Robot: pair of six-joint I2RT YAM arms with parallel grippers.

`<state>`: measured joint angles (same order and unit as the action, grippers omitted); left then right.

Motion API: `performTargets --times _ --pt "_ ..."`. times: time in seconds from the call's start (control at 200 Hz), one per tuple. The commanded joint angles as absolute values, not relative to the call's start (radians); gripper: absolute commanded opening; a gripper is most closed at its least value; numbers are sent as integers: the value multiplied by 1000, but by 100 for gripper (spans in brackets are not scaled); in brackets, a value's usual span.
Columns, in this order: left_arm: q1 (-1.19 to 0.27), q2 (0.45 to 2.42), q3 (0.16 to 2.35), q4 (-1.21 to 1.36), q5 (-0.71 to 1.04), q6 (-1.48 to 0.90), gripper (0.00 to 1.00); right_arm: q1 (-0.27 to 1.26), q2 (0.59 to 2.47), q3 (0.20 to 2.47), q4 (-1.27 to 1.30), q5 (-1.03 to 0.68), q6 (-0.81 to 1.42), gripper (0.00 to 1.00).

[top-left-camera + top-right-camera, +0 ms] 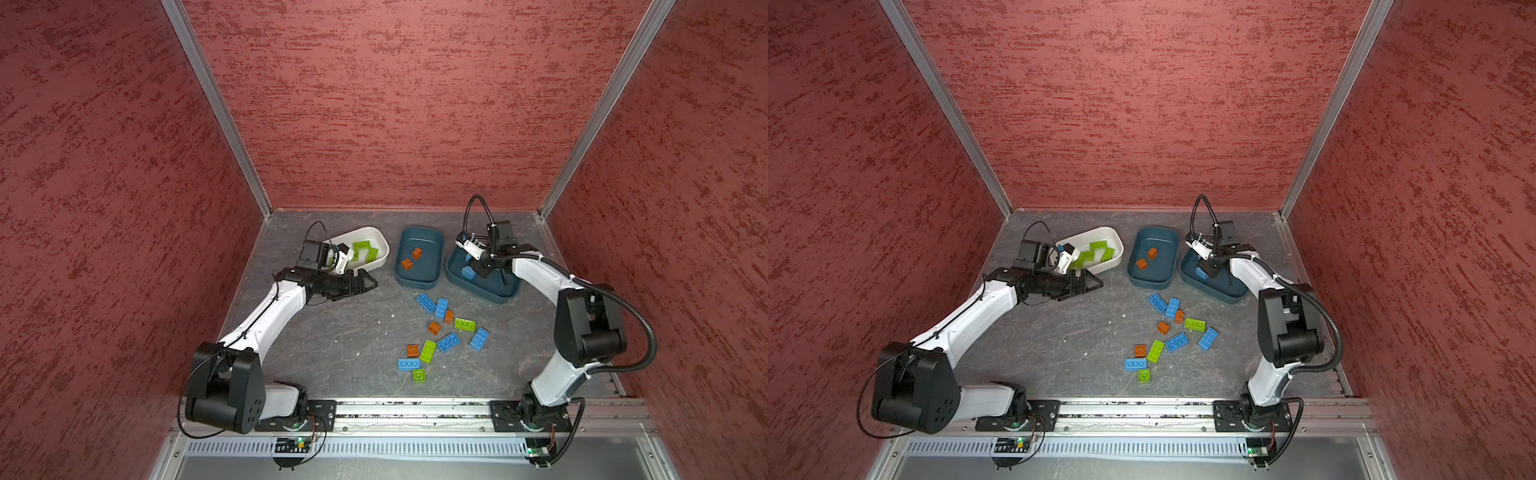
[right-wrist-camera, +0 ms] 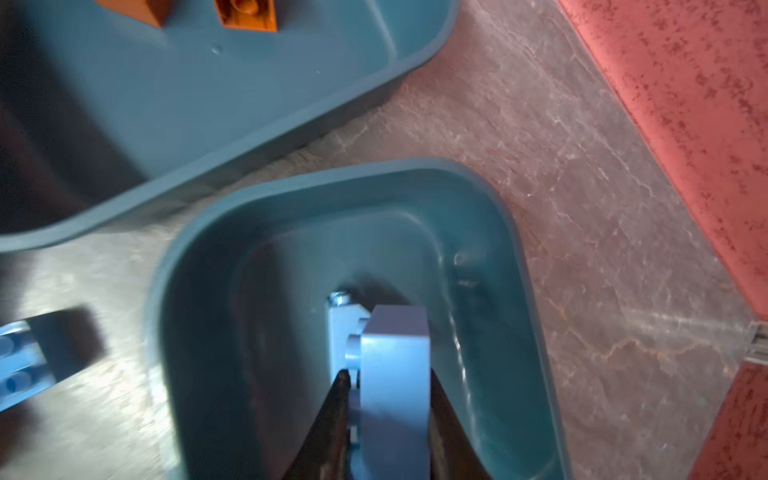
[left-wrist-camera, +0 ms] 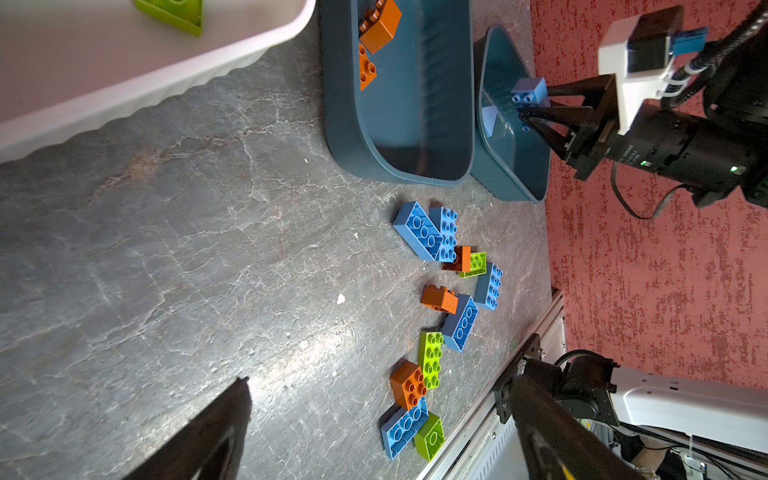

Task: Sort the legos into containers by color
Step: 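Carry the blue brick into the farther teal tub and release it, then return the right gripper to the pile and grasp another blue brick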

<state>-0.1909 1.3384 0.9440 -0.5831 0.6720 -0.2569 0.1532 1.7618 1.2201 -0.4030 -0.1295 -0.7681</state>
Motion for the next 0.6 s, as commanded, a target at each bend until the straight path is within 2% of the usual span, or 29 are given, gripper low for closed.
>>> performTargets --times 0.0,0.085,0.145,0.281,0.346,0.591 --pt "-190 1338 935 -584 665 -250 98 149 1807 1272 -307 -101 -854 19" --pt "-189 1342 936 -584 662 -250 98 148 1838 1278 -281 -89 -867 22" --pt "-189 1343 938 -587 660 -250 98 150 1845 1282 -273 -81 -870 28" --pt "-188 1349 953 -601 664 -250 98 152 1802 1275 -301 -133 -834 53" --pt "-189 1348 961 -606 664 -249 98 156 1764 1268 -335 -176 -803 60" --pt "-185 1335 969 -629 653 -236 98 246 1504 1112 -432 -328 -671 68"
